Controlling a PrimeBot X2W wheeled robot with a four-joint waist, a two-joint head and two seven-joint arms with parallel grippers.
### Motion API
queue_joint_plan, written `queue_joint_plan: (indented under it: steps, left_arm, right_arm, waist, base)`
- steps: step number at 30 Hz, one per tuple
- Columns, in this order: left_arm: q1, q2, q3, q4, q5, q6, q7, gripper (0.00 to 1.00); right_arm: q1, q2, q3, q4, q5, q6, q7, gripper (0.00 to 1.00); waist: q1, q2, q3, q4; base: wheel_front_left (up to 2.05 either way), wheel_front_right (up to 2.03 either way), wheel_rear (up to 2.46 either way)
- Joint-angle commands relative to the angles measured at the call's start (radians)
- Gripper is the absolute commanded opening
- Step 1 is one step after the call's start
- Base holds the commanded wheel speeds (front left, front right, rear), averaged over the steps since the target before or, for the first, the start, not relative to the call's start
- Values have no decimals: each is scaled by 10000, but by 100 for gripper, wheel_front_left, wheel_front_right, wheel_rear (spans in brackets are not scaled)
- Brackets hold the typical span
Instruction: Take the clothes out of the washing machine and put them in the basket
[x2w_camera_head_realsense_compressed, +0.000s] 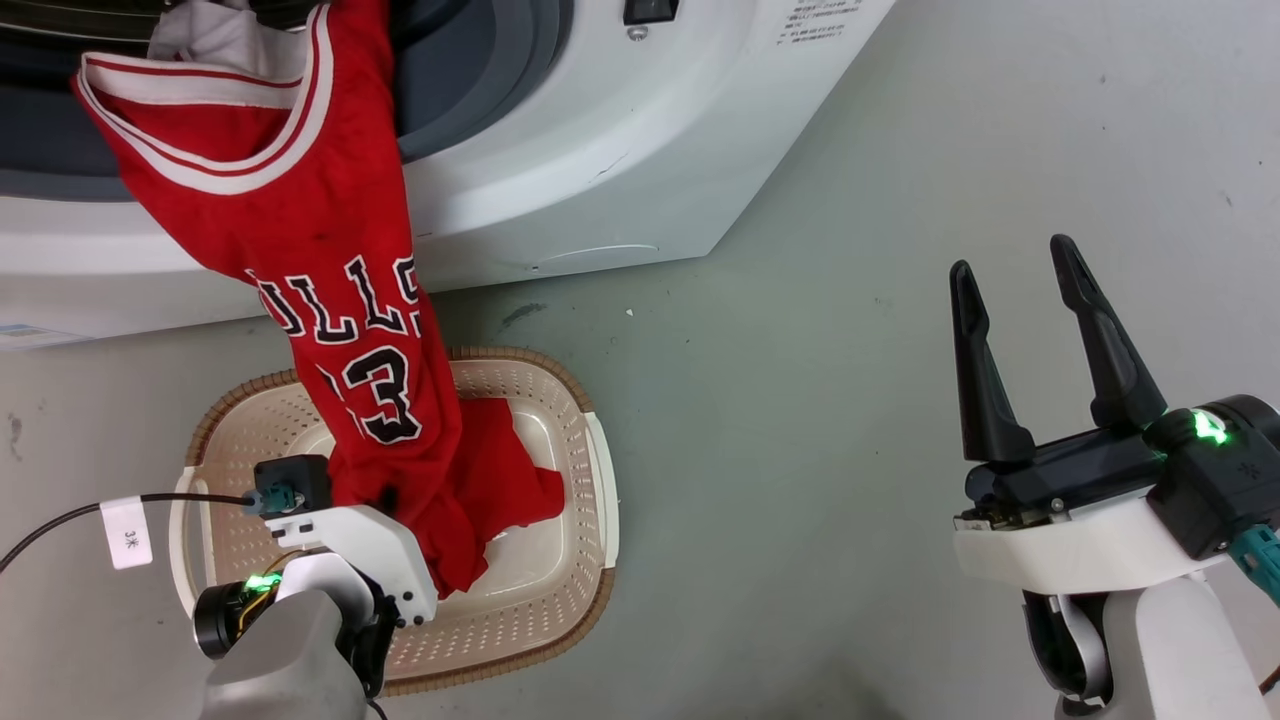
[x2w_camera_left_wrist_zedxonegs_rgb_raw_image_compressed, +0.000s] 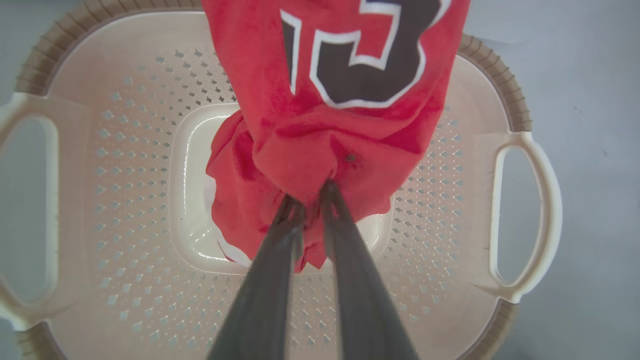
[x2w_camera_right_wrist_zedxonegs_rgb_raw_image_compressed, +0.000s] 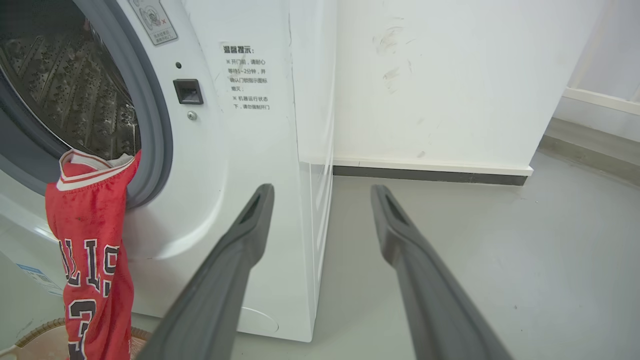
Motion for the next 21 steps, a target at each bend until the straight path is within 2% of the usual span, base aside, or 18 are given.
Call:
queue_joint_plan:
  steps: [1,13,17,21]
  left_arm:
    - [-65,-9,-14,39,17,34,4,100]
    - [857,-150,138,-85,-30,-21,-329,100]
    - [1427,123,594,-1329,420,359,-339,100]
    - [2208,276,1268,-2927,1360,823,-334,100]
  right_arm:
    - [-76,18,11,29,41,-9,-23,100]
    - [455,16,79,272,84,-9,-23,100]
    - [726,16,42,335,14,-9,-23,100]
    - [1052,16,19,417,-36,-9,-23,100]
  waist:
    - [-2,0,-76,9]
    - [-2,0,-1354,188]
    - [-2,0,-1860,337]
    - [-2,0,-2340,476]
  base:
    - [0,0,0]
    - [0,0,0]
    - [0,0,0]
    - [0,0,0]
